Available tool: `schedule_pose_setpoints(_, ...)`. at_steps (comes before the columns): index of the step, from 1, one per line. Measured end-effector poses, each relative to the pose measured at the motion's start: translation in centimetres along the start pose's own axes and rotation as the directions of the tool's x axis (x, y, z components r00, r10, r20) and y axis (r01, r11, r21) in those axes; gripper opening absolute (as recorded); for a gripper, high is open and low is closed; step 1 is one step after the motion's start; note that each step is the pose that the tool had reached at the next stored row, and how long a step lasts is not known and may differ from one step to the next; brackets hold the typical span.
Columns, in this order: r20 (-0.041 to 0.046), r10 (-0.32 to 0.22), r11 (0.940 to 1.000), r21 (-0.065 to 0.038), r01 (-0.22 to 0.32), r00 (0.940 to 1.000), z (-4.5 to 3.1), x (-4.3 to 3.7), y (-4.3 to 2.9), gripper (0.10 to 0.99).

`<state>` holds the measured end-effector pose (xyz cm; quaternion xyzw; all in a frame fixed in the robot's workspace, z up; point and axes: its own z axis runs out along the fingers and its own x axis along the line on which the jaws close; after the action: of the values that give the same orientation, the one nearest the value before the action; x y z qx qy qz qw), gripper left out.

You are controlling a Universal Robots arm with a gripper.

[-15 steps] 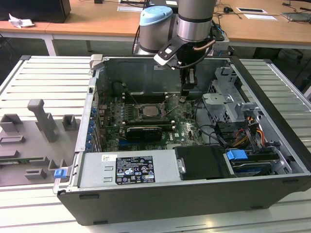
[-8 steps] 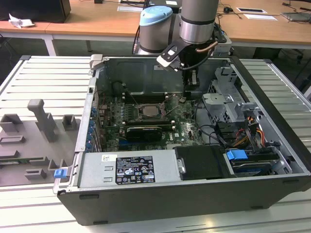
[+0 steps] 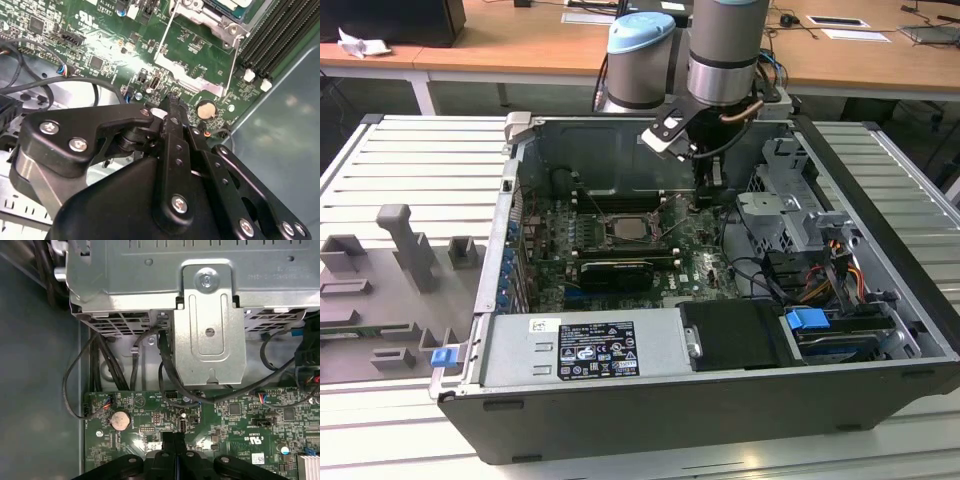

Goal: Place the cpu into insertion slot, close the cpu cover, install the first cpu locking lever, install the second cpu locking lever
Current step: 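Close the cpu cover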

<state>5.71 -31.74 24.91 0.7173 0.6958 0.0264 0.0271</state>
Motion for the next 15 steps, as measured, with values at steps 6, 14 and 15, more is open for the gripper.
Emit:
schedule_pose_setpoints(6,-0.0016,-0.001,1.0,0.0,0.001,1.0,0.13,-0.04,-1.22,0.106)
schedule_pose_setpoints(14,-0.0025,-0.001,1.0,0.0,0.001,1.0,0.05,-0.07,-2.32,0.106)
schedule_pose_setpoints(15,-0.0025,-0.001,1.0,0.0,0.001,1.0,0.04,-0.08,-2.46,0.106)
